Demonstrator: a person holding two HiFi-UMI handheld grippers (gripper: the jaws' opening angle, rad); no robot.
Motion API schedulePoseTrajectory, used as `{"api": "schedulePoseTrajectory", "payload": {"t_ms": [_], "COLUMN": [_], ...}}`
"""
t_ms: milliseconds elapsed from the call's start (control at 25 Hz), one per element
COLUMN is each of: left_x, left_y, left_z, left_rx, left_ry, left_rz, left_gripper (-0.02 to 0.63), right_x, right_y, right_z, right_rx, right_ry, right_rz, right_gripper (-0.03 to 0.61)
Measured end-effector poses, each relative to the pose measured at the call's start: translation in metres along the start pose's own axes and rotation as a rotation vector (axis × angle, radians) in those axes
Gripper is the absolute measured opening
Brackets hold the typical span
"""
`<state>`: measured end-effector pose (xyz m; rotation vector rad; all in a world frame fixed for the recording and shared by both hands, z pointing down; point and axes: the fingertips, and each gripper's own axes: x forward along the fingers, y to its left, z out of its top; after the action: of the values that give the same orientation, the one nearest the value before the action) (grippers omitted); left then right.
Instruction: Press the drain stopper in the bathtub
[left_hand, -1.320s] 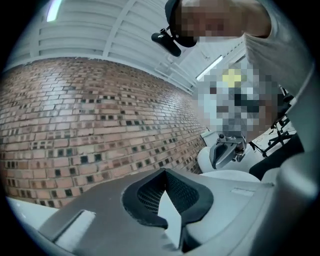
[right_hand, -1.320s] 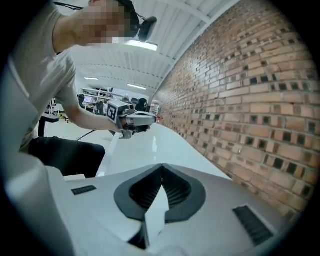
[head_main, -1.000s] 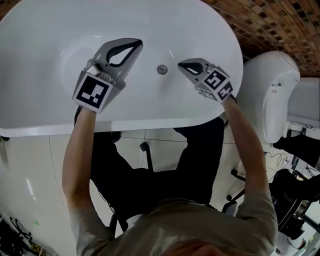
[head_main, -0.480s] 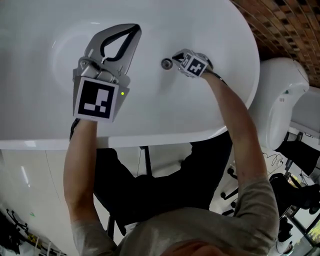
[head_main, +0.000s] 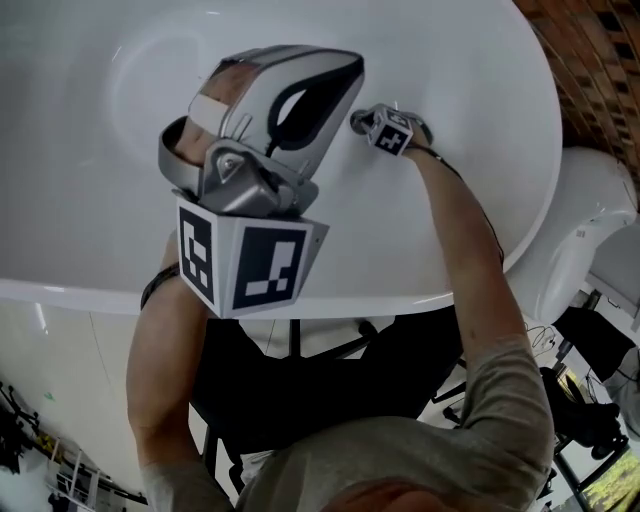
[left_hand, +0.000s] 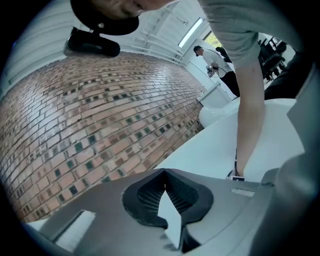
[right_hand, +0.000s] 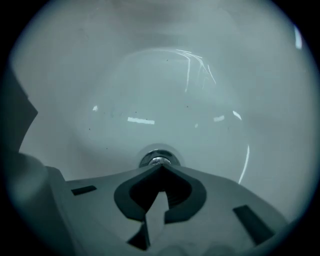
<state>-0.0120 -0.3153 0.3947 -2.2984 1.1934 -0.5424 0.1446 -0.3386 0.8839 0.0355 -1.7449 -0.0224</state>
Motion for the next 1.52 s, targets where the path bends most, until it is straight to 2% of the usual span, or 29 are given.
{"api": "schedulePoseTrajectory", "payload": {"t_ms": [200,320,480,600,760,840,960,1040,1120,1240,1440,1520], "left_x": [-0.002,-0.003,0.001,0.001,-0.002,0.002,0.004,-0.003,-0.016,-0.053,-0.133,-0.178], "left_y": [-0.009,-0.013,-0.022,-0.024,-0.017,-0.012,-0.004,0.002,0.011,0.036,0.065,0.066], "left_z": [0.004,0.003,-0.002,-0.009,-0.025,-0.031,-0.038,-0.033,-0.014,0.039,0.178,0.230], "left_rx": [0.126,0.166,0.228,0.242,0.231,0.219,0.177,0.131,0.092,0.061,0.026,-0.016], "left_ry": [0.010,0.012,0.024,0.030,0.044,0.046,0.052,0.034,-0.003,-0.079,-0.284,-0.375], "left_rz": [-0.024,-0.026,-0.033,-0.041,-0.031,-0.024,0.004,0.052,0.111,0.185,0.227,0.252], "left_gripper": [0.006,0.006,0.006,0.006,0.006,0.006,0.006,0.006,0.006,0.006,0.006,0.006], "right_x": [0.007,0.012,0.007,-0.023,-0.103,-0.170,-0.300,-0.393,-0.480,-0.585,-0.721,-0.764], "right_y": [0.001,0.003,-0.001,-0.015,-0.036,-0.051,-0.055,-0.033,-0.001,0.050,0.149,0.197], "right_z": [0.003,0.003,0.000,0.011,0.048,0.070,0.107,0.118,0.113,0.109,0.104,0.103], "right_rx": [-0.019,-0.042,0.014,0.043,0.005,0.018,0.112,0.177,0.199,0.167,0.112,0.079], "right_ry": [0.006,0.018,0.037,0.029,-0.078,-0.180,-0.452,-0.650,-0.793,-0.950,-1.217,-1.312], "right_rz": [0.012,-0.033,-0.007,-0.035,-0.137,-0.231,-0.384,-0.446,-0.501,-0.588,-0.715,-0.753], "right_gripper": [0.008,0.006,0.006,0.002,0.002,0.002,0.002,0.000,0.000,0.001,0.000,0.000]}}
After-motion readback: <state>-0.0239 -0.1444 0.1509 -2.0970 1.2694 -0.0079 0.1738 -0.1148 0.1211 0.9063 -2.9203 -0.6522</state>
